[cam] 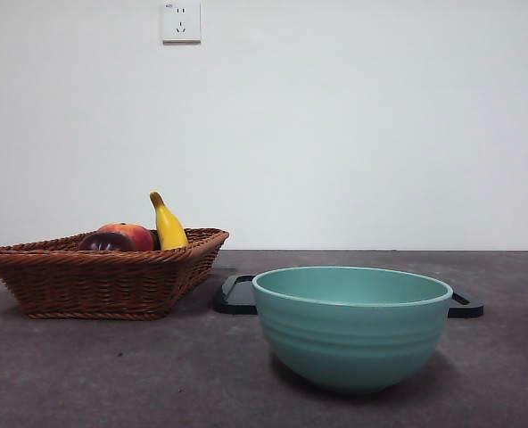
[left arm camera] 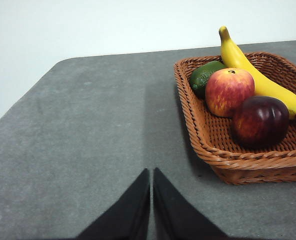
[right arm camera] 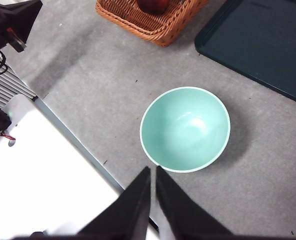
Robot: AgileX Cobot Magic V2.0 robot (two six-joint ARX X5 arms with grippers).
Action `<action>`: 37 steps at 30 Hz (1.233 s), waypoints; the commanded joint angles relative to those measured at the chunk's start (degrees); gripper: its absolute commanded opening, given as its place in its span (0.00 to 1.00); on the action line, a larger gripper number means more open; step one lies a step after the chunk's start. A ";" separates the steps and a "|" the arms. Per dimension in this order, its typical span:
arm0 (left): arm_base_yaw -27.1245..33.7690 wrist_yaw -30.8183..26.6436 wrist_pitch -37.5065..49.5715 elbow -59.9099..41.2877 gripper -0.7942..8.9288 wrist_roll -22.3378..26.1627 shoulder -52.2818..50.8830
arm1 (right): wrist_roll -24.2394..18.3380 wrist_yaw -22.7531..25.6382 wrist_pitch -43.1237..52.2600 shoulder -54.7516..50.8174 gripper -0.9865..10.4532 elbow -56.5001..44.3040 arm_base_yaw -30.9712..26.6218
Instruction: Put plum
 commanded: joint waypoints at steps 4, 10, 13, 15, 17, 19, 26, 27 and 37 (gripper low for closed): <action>0.15 -0.24 -0.39 -1.20 0.09 -0.26 -0.13 | -5.31 2.47 3.04 -0.76 0.09 0.68 -2.03; 0.15 -0.24 -0.39 -1.20 0.09 -0.26 -0.15 | -6.93 3.02 16.61 -5.29 0.09 -4.85 -15.28; 0.15 -0.24 -0.39 -1.20 0.09 -0.26 -0.15 | -7.43 3.06 22.99 -9.55 0.09 -10.62 -23.12; 0.15 -0.24 -0.39 -1.20 0.09 -0.26 -0.15 | -8.26 3.08 28.09 -13.38 0.09 -16.00 -28.13; 0.15 -0.24 -0.39 -1.20 0.09 -0.26 -0.15 | -8.87 3.13 34.49 -18.64 0.09 -23.10 -32.81; 0.15 -0.24 -0.39 -1.20 0.09 -0.26 -0.15 | -9.11 4.22 38.97 -22.82 0.09 -28.44 -35.69; 0.15 -0.24 -0.39 -1.20 0.09 -0.26 -0.15 | -9.09 11.06 43.93 -32.83 0.09 -39.30 -39.32; 0.15 -0.24 -0.39 -1.20 0.09 -0.26 -0.15 | -9.09 12.44 43.93 -33.99 0.09 -40.39 -39.47; 0.15 -0.24 -0.39 -1.20 0.09 -0.26 -0.15 | -8.72 15.41 44.28 -39.85 0.09 -48.61 -39.63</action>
